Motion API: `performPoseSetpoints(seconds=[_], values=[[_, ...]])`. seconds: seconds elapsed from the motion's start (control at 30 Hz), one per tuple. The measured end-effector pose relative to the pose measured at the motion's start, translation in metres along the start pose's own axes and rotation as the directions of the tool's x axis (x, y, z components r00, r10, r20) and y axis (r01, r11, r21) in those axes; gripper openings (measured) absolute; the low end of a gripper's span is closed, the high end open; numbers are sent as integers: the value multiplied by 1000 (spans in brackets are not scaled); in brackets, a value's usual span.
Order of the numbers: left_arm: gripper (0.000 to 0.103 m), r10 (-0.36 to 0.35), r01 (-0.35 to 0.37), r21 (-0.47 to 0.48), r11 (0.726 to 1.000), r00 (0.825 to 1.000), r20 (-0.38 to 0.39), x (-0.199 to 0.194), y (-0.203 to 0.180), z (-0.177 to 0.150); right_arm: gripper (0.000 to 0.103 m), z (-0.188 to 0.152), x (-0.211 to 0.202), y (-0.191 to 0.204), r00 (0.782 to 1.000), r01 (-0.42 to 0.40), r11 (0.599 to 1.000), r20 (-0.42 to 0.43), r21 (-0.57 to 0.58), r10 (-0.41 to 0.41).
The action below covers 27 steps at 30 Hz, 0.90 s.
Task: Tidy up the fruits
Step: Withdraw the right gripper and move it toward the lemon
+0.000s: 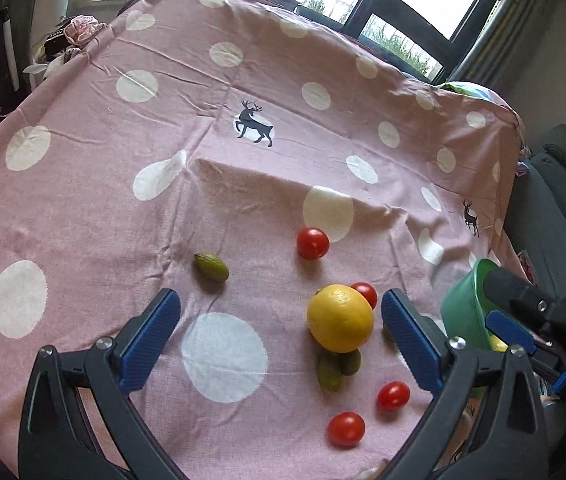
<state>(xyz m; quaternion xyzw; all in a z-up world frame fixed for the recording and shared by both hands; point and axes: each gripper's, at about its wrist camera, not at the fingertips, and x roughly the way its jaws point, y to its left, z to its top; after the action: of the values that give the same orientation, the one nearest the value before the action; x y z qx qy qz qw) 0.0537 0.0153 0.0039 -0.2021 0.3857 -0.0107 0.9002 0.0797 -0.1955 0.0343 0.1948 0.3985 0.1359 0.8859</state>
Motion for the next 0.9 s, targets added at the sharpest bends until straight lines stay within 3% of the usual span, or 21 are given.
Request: performPoseSetpoints(seconds=[0.13, 0.27, 0.33, 0.43, 0.9], values=[[101, 12, -12, -6, 1000, 1000, -11, 3, 3, 1, 93, 17, 9, 24, 998, -53, 998, -41, -46, 51], [101, 9, -9, 1, 1000, 1000, -1, 0, 5, 0, 93, 24, 20, 39, 999, -37, 995, -42, -93, 33], [101, 18, -18, 9, 1000, 1000, -1, 0, 5, 0, 93, 19, 26, 35, 998, -62, 995, -33, -72, 60], [100, 27, -27, 22, 999, 1000, -14, 4, 5, -2, 93, 10, 42, 22, 991, -108, 994, -83, -6, 107], [95, 25, -24, 34, 999, 999, -39, 9, -3, -9, 93, 4, 55, 4, 986, -106, 994, -128, 30, 109]])
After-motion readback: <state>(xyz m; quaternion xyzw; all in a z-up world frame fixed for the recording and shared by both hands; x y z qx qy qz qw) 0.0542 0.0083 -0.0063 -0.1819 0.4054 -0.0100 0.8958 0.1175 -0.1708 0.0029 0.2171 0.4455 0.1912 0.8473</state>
